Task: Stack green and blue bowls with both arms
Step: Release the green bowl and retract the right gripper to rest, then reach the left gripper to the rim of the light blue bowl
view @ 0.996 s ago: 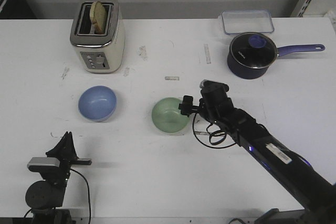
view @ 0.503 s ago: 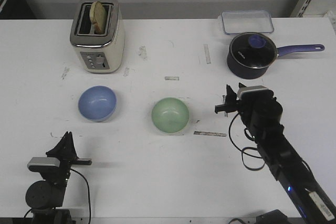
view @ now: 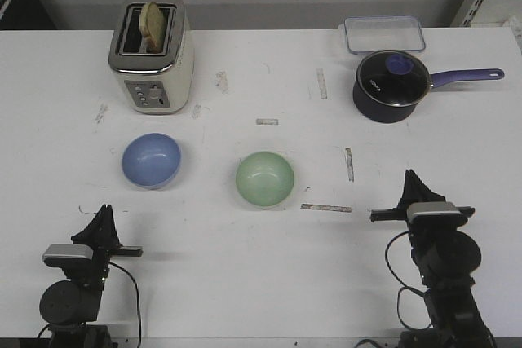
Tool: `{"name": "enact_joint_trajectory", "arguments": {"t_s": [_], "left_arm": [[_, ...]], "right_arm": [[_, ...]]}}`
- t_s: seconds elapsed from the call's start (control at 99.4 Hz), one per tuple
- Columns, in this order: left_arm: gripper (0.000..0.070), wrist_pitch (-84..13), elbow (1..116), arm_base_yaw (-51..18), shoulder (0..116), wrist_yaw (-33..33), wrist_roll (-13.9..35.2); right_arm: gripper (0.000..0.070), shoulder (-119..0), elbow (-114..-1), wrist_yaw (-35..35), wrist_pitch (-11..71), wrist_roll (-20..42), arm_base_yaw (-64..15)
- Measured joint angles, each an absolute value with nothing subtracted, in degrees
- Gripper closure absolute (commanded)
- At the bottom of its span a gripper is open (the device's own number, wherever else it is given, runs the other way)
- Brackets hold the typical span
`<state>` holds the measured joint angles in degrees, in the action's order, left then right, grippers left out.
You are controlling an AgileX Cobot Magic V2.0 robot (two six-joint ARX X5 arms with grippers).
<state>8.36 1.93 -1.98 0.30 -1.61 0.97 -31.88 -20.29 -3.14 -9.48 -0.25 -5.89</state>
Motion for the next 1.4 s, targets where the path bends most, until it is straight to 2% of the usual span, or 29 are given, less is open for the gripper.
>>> {"name": "enact_joint_trajectory", "arguments": {"t_s": [0.282, 0.574, 1.187, 1.399], "left_arm": [[0.0699, 8.4, 1.9, -2.0, 0.3, -1.6, 1.0], [0.0699, 8.4, 1.9, -2.0, 0.3, -1.6, 1.0], [0.0699, 9.1, 1.9, -2.0, 0.3, -1.6, 1.0], [0.0699, 12.2, 2.1, -2.0, 0.3, -1.7, 4.1]], "right_arm": [[0.0697, -18.8, -18.3, -3.2, -3.2, -0.3, -5.8], [0.0697, -12.1, -18.3, -3.1, -3.3, -0.3, -5.8], [0.0697, -11.0, -18.3, -3.1, -3.3, -0.3, -5.8], [0.0697, -11.0, -18.3, -3.1, -3.3, -0.3, -5.8]]}}
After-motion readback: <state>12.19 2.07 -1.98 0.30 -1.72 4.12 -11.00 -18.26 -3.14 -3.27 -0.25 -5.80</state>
